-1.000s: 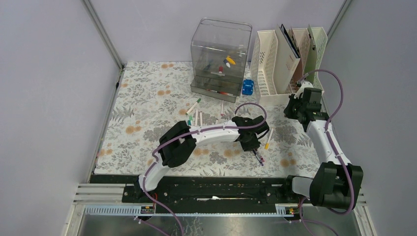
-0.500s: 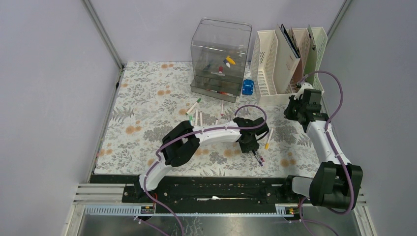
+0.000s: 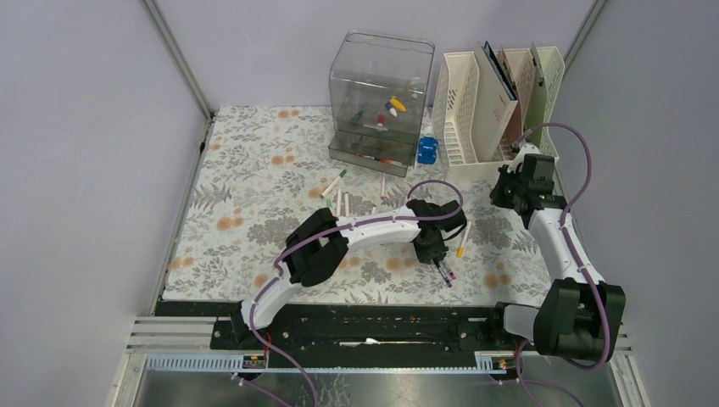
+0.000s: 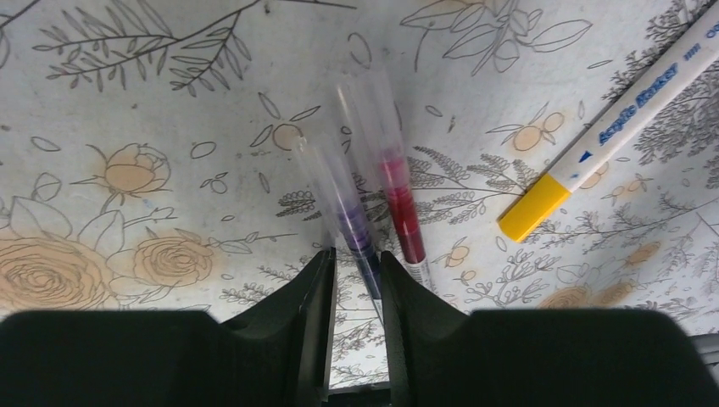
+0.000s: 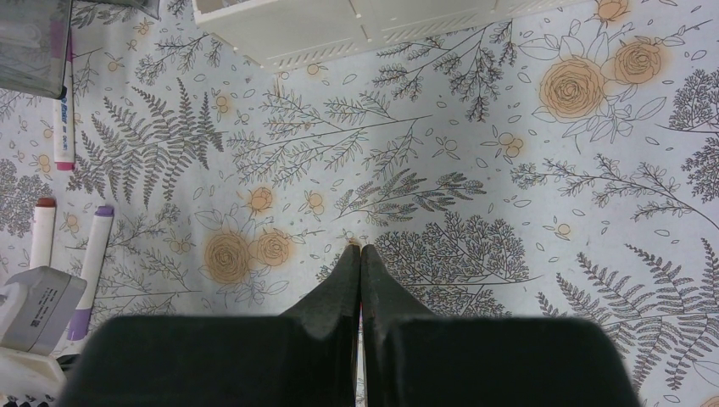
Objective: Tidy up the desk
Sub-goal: Pick up the stationery from the center of the board.
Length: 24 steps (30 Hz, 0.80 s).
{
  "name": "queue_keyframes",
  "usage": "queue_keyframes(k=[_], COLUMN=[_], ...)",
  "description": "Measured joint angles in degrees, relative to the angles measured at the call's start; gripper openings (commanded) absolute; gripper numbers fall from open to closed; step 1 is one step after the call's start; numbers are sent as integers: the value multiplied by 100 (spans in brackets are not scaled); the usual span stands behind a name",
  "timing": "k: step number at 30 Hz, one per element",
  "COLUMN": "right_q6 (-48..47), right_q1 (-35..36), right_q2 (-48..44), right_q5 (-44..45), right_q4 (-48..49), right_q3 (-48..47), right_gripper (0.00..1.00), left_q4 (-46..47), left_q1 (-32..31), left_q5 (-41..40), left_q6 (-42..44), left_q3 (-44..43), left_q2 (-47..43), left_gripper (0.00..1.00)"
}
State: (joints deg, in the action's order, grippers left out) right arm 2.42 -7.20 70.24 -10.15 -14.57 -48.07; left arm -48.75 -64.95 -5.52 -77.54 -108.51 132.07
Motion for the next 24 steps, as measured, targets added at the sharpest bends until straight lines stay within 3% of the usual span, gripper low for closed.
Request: queue_keyframes(k=[9, 16, 20, 21, 22, 24], right_q6=[0, 0, 0, 0, -4, -330], right_q1=[0, -4, -4, -7, -7, -35], right_q2=[0, -2, -2, -2, -2, -11], right_q5=[0, 2, 0, 0, -17, -708], right_q4=[0, 0, -4, -2, -26, -227], right_q3=[7, 11, 17, 17, 17, 22], right_gripper=[0, 0, 0, 87, 99, 100], left_q4=[-179, -251, -111, -68, 48, 269], left_q1=[52, 308, 527, 560, 612, 680], left_q5=[-101, -483, -726, -765, -824, -896], left_q6=[282, 697, 1078, 1180, 1316, 1537], left_q3=[122, 905, 1462, 1578, 1753, 2076], left_q2=[-81, -601, -955, -1029, -1139, -1355], left_gripper=[11, 0, 0, 0, 0, 0])
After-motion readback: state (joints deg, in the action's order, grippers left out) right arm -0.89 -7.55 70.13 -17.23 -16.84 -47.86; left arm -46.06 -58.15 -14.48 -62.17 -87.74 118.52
